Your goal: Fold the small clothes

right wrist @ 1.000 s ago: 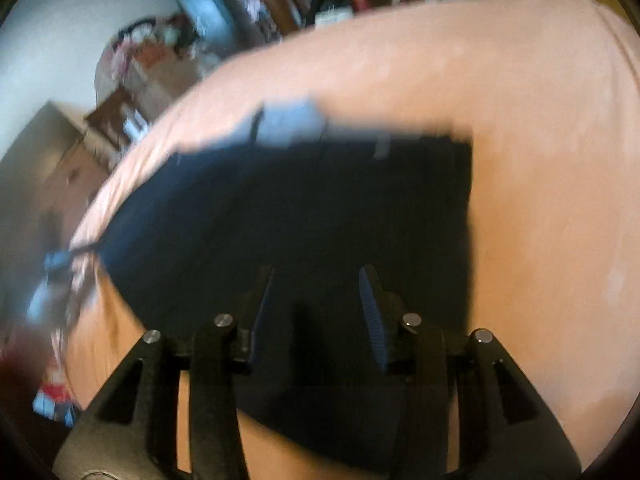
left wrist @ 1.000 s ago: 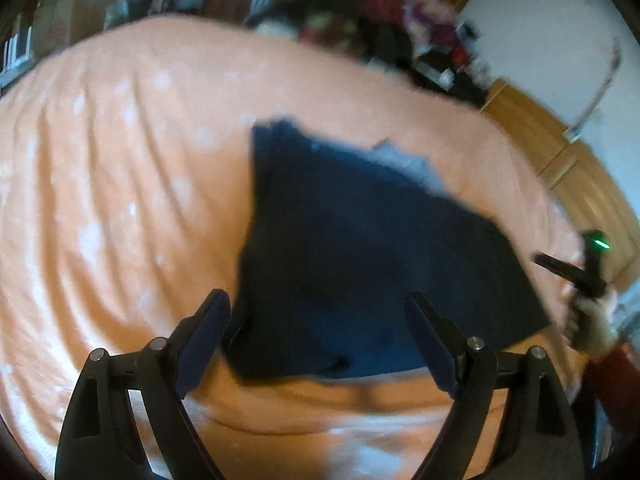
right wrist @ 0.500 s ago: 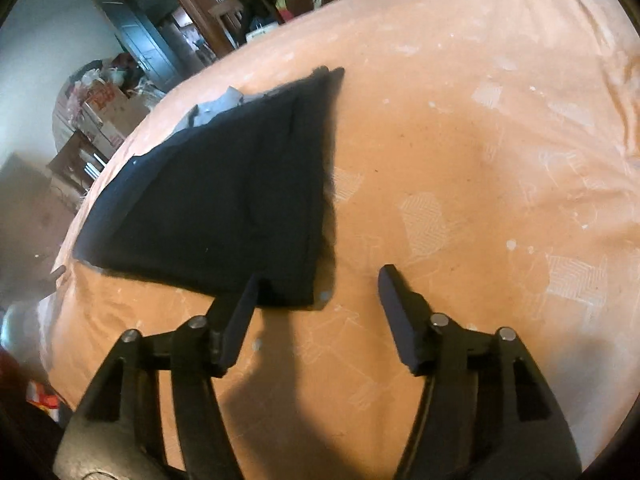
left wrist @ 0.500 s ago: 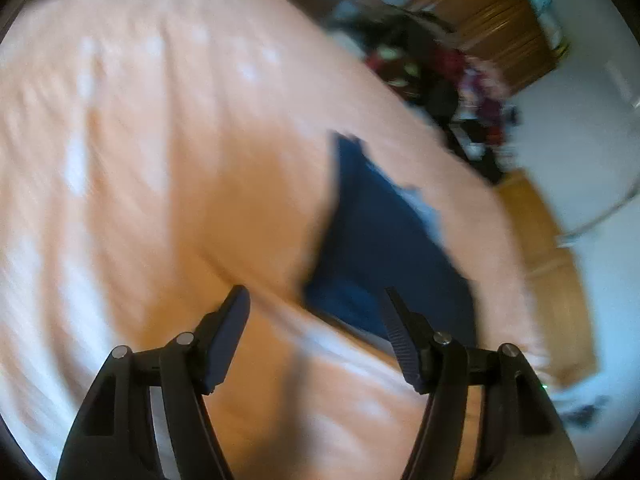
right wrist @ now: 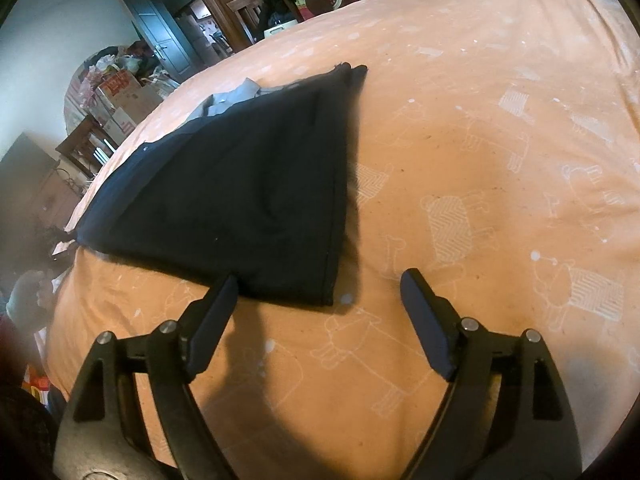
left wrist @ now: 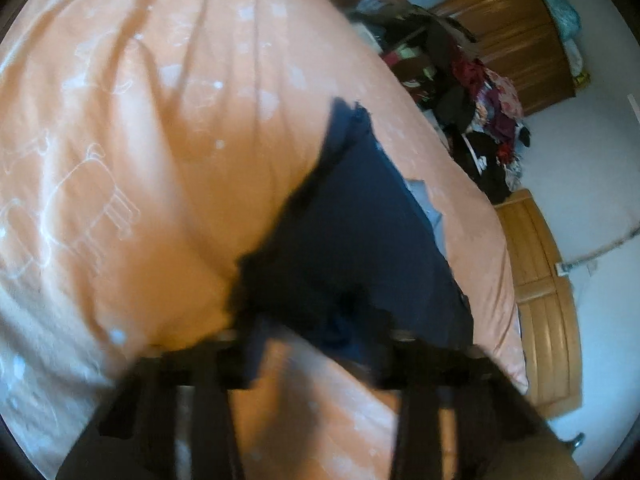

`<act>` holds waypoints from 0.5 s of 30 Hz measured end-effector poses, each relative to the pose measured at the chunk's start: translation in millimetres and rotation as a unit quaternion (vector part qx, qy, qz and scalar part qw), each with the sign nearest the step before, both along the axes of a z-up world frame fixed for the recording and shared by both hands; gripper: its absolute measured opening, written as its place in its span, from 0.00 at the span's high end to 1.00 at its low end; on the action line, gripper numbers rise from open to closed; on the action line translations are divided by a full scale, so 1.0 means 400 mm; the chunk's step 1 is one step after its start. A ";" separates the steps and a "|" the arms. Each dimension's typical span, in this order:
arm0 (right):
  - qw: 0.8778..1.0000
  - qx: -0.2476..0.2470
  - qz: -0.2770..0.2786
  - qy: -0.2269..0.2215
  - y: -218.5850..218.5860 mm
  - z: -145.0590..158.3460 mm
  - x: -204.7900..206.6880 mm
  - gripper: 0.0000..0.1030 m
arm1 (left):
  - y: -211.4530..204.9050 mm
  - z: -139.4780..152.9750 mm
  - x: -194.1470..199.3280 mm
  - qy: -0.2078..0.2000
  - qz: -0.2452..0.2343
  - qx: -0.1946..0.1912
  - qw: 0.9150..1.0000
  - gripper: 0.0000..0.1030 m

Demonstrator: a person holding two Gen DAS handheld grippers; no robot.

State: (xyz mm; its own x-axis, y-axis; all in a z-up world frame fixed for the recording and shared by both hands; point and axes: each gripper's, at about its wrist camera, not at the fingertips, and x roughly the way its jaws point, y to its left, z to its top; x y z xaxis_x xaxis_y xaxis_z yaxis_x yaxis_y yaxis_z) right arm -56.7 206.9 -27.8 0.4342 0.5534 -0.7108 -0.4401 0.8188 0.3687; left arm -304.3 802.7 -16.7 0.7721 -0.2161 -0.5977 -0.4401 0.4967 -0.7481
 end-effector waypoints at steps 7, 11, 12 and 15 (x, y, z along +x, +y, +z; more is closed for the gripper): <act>1.000 0.003 0.002 -0.001 -0.002 -0.001 -0.007 0.17 | 0.144 0.038 -0.112 -0.010 0.062 0.021 0.998 0.99; 1.000 0.000 0.004 -0.004 0.004 0.000 -0.012 0.16 | 0.033 0.100 -0.093 -0.029 -0.068 0.065 0.995 0.91; 1.000 -0.001 0.004 -0.004 0.005 0.000 -0.013 0.15 | -0.014 0.108 -0.076 -0.037 -0.110 0.066 0.991 0.89; 1.000 -0.004 0.004 -0.004 0.007 0.001 -0.014 0.15 | -0.131 0.126 -0.022 -0.053 -0.191 0.076 0.977 0.79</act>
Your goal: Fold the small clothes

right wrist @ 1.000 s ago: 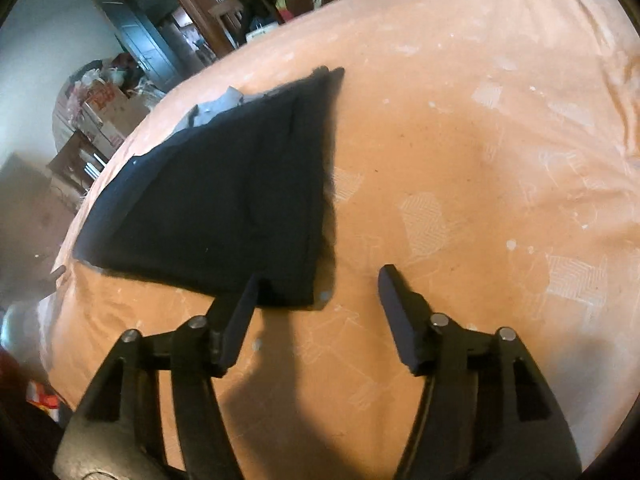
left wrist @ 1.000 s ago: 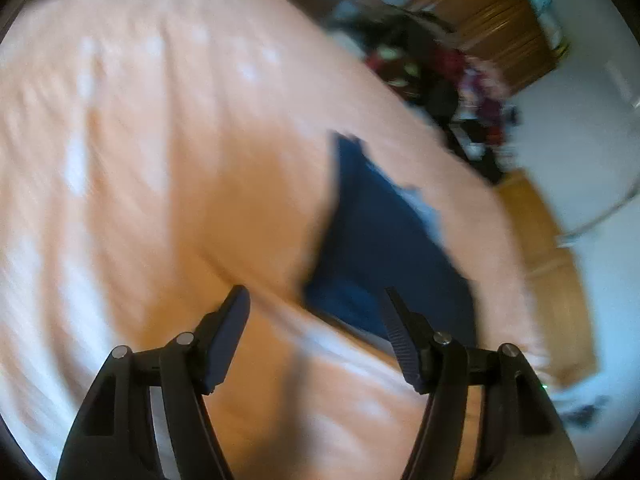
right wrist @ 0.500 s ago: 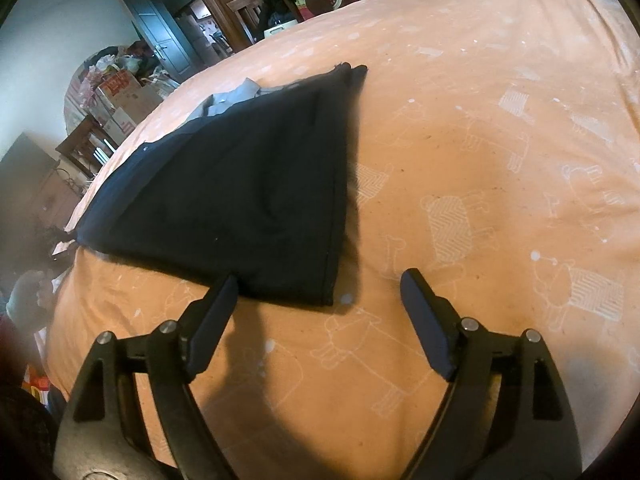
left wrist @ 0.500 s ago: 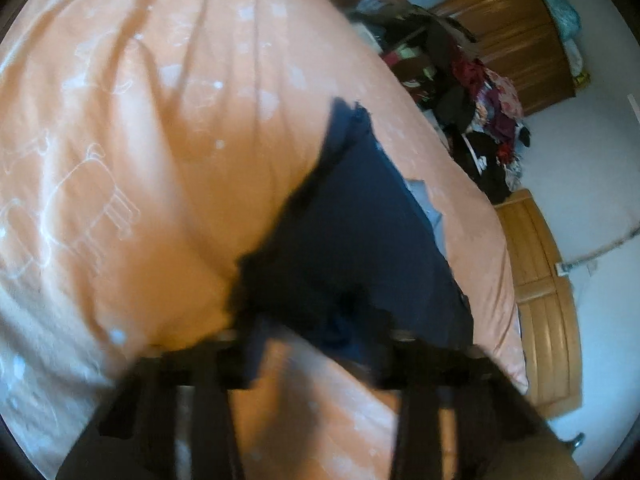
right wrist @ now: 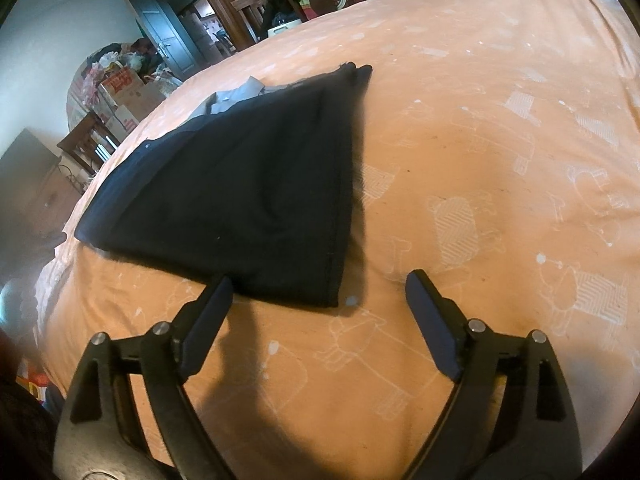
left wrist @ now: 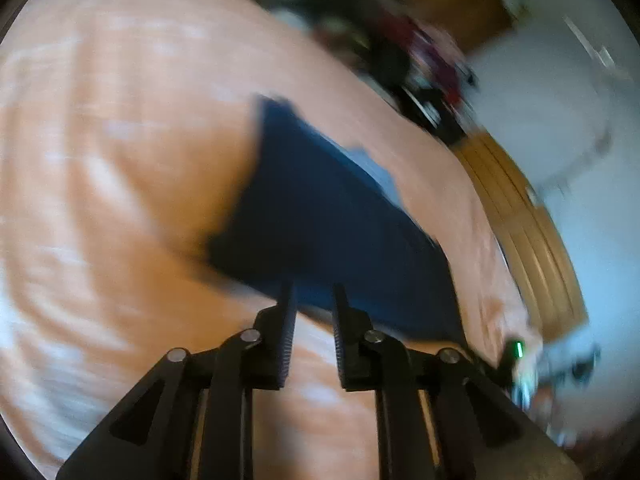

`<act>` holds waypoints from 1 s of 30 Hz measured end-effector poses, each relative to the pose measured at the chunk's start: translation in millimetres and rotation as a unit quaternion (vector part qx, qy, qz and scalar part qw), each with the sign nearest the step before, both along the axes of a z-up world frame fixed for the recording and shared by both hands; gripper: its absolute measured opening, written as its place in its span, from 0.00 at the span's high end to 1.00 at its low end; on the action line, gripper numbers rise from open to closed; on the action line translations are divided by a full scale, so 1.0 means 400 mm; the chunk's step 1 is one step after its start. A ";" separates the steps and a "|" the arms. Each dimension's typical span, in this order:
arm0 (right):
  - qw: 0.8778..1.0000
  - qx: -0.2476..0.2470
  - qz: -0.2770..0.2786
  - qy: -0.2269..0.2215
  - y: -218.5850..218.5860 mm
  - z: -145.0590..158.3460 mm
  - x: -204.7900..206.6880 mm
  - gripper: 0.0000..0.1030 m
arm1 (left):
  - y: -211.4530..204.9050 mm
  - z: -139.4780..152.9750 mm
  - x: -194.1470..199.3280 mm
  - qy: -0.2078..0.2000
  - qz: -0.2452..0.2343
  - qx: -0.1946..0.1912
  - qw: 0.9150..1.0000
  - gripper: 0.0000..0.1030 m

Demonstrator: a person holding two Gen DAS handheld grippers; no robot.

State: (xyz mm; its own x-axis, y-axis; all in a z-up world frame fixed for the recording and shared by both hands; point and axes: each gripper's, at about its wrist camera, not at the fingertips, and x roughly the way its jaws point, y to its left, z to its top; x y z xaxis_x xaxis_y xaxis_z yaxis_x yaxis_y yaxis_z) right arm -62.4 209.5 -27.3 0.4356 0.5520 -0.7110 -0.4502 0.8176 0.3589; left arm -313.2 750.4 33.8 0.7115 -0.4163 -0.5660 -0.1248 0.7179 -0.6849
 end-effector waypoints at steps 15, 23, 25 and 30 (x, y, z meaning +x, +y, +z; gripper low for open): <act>0.984 -0.034 0.171 -0.038 0.252 0.112 -0.317 0.17 | -0.175 -0.089 -0.202 0.057 -0.141 0.023 0.988 0.63; 0.937 -0.103 0.334 -0.008 0.531 0.028 -0.467 0.10 | -0.226 -0.107 -0.376 0.129 -0.204 -0.010 0.970 0.65; 0.903 -0.113 0.413 0.038 0.551 -0.010 -0.566 0.12 | -0.217 -0.059 -0.400 0.109 -0.188 -0.023 0.976 0.65; 0.880 -0.125 0.454 0.059 0.525 -0.006 -0.665 0.46 | -0.181 0.139 -0.330 -0.037 -0.142 -0.014 0.989 0.56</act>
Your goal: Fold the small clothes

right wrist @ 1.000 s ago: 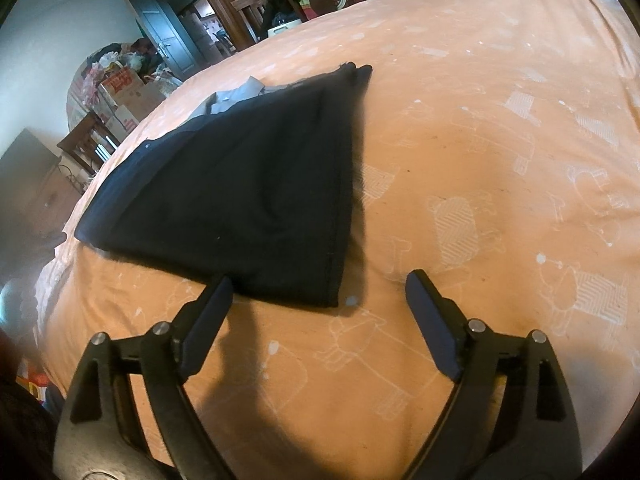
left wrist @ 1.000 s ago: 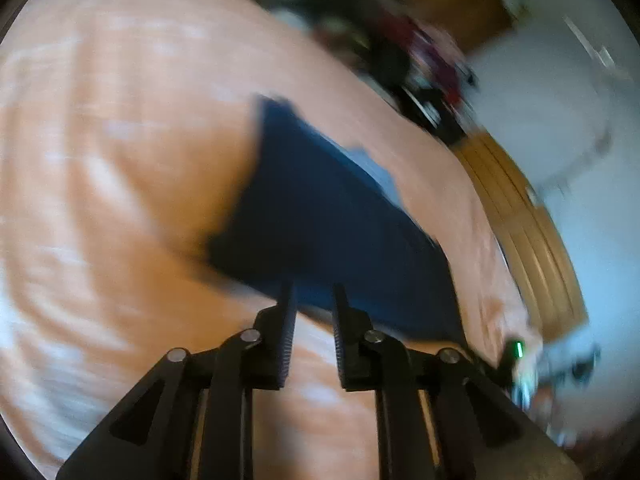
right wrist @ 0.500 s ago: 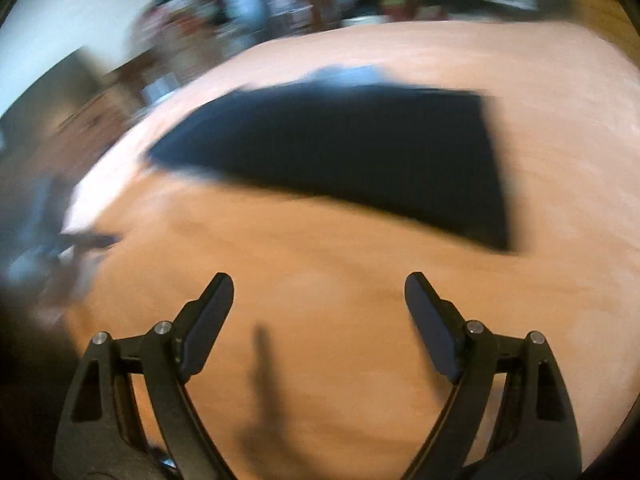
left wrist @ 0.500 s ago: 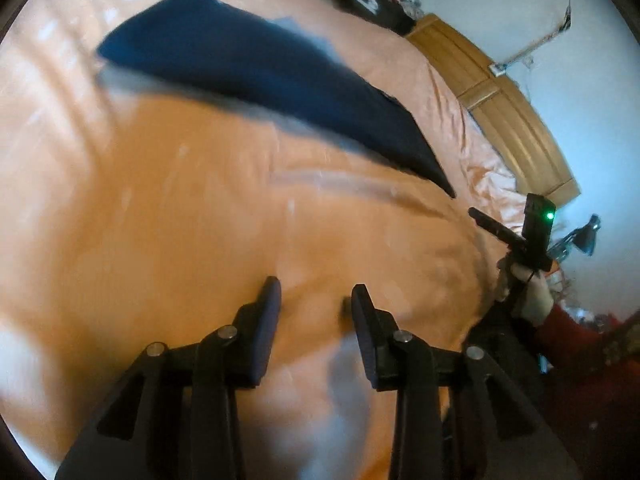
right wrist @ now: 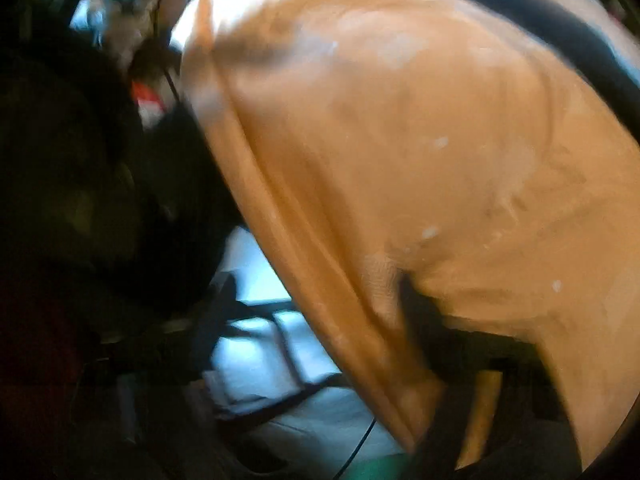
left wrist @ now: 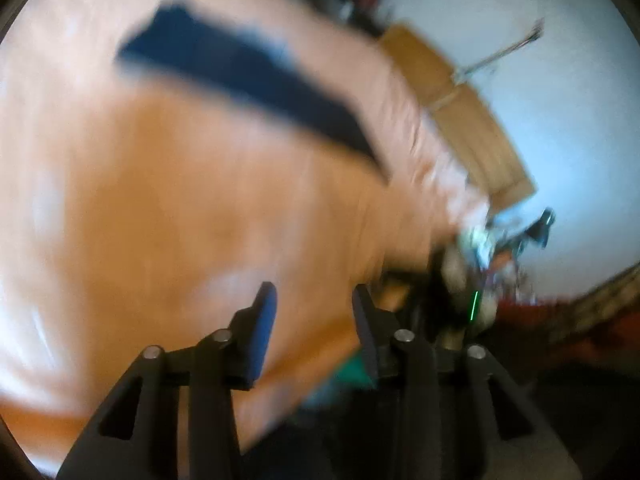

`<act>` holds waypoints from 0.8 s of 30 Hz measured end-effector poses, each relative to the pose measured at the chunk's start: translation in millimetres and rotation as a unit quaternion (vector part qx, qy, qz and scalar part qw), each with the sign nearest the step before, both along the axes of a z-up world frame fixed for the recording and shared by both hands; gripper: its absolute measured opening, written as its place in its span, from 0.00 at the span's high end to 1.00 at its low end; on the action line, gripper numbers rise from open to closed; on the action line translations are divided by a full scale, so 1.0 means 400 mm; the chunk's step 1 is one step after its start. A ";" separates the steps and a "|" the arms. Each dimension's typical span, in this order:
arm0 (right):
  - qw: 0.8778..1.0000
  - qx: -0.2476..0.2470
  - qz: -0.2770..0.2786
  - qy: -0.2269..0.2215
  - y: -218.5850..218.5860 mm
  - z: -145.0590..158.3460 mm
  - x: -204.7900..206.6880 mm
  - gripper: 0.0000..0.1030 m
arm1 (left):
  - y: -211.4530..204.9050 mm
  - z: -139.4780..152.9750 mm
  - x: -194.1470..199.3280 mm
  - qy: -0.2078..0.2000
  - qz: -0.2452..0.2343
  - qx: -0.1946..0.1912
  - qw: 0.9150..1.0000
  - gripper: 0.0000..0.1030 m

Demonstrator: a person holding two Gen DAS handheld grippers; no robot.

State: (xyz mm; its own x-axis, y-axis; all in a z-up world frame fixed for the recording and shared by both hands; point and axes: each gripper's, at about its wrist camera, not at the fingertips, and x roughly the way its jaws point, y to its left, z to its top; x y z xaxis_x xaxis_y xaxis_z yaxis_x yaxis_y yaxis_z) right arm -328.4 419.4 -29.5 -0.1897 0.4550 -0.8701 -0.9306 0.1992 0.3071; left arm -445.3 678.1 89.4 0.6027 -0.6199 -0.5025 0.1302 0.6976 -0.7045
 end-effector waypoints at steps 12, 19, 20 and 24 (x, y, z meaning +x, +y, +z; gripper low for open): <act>0.978 -0.026 -0.132 -0.159 0.056 0.012 0.240 0.44 | -0.208 -0.172 0.287 0.078 -0.109 0.194 0.972 0.51; 0.988 -0.062 -0.030 -0.135 -0.018 -0.069 -0.051 0.31 | -0.165 -0.217 0.012 0.128 -0.131 0.115 0.976 0.49; 0.992 -0.056 -0.030 -0.108 -0.029 -0.058 -0.058 0.33 | -0.150 -0.219 -0.019 0.144 -0.125 0.088 0.978 0.50; 0.993 0.007 -0.086 -0.076 -0.079 0.047 -0.002 0.38 | -0.101 -0.099 -0.092 0.100 -0.085 0.027 0.991 0.53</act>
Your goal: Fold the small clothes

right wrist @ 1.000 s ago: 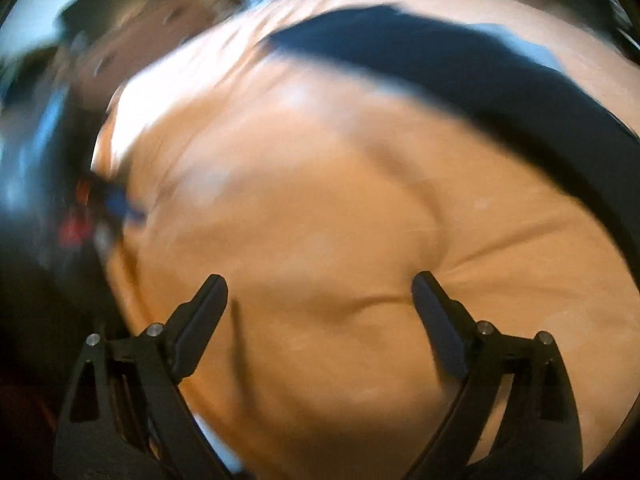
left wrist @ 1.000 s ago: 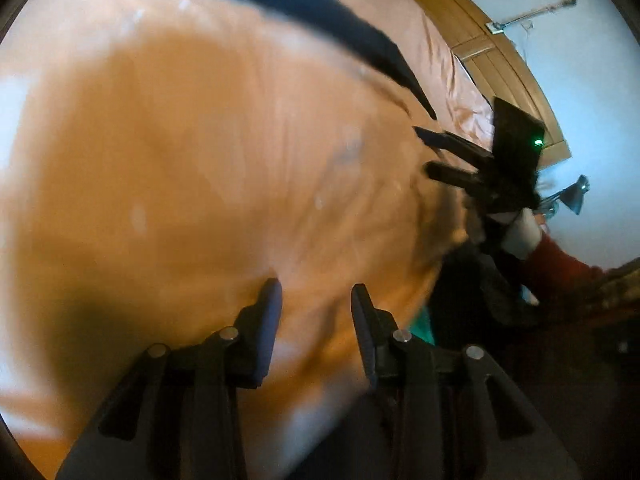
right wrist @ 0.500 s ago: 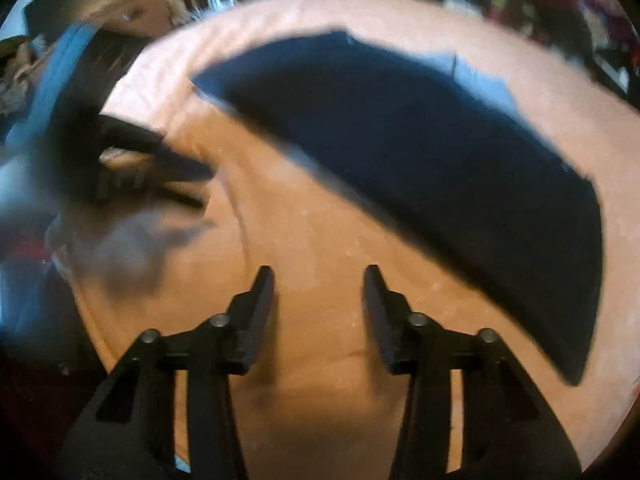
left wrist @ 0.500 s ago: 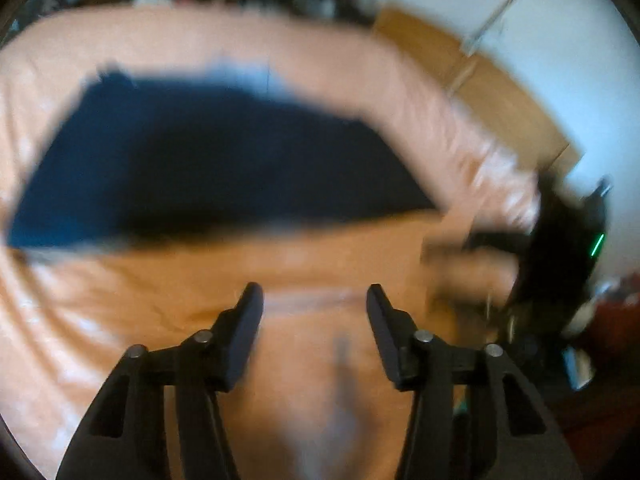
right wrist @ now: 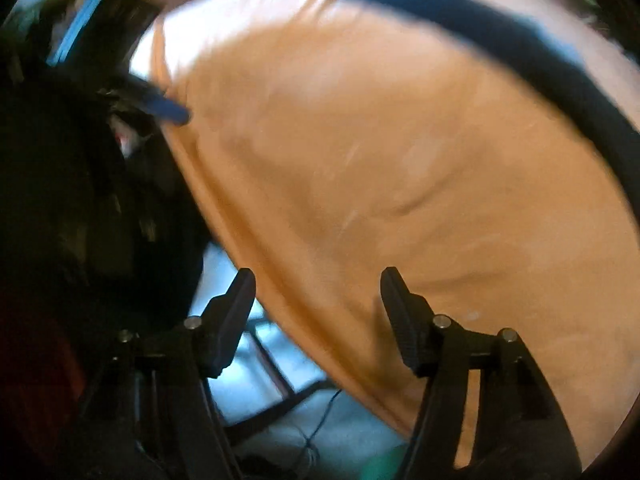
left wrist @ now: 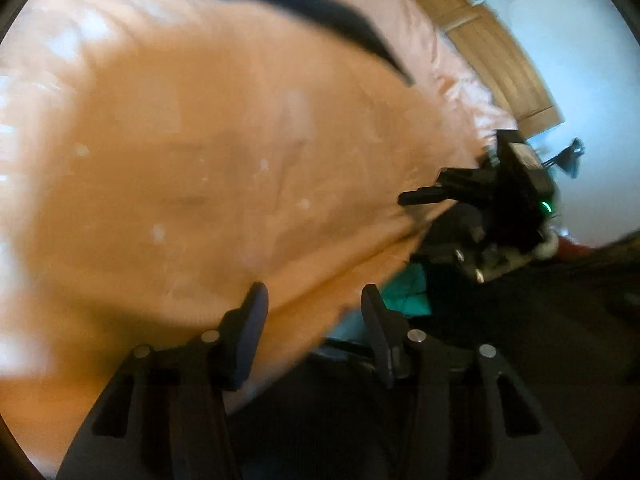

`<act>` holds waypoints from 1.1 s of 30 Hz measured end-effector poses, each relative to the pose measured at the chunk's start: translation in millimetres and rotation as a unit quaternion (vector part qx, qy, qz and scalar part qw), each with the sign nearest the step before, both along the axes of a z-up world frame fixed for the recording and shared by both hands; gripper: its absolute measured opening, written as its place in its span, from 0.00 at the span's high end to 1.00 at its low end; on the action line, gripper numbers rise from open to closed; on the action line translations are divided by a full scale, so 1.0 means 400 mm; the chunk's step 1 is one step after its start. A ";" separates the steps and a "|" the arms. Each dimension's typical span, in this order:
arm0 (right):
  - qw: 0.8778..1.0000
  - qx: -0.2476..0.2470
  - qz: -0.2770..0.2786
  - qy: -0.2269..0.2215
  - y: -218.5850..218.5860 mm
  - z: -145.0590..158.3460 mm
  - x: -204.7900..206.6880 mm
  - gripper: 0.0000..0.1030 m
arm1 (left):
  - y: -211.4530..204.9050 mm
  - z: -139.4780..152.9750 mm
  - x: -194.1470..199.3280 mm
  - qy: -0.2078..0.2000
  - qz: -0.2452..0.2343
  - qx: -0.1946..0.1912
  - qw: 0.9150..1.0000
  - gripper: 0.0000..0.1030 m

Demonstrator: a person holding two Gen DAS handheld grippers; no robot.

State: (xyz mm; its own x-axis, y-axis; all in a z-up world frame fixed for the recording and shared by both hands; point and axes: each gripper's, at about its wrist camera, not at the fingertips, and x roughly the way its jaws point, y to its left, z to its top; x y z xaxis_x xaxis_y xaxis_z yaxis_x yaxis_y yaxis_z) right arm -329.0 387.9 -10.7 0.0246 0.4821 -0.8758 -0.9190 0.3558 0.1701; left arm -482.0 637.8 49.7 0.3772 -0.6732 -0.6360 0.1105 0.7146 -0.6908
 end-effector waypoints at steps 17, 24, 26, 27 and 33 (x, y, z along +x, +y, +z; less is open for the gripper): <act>0.970 0.075 -0.230 0.002 -0.163 -0.035 0.297 0.22 | 0.336 -0.076 0.359 -0.033 0.383 -0.031 0.923 0.29; 0.971 0.079 -0.228 0.005 -0.172 -0.038 0.319 0.16 | 0.365 -0.098 0.401 -0.038 0.421 -0.057 0.904 0.29; 0.971 0.079 -0.227 0.003 -0.166 -0.044 0.322 0.15 | 0.373 -0.105 0.420 -0.041 0.432 -0.062 0.899 0.29; 0.971 0.079 -0.227 0.001 -0.165 -0.046 0.321 0.15 | 0.378 -0.107 0.433 -0.043 0.435 -0.065 0.897 0.29; 0.968 0.087 -0.233 -0.013 -0.171 -0.034 0.323 0.15 | 0.380 -0.121 0.490 -0.059 0.446 -0.058 0.891 0.27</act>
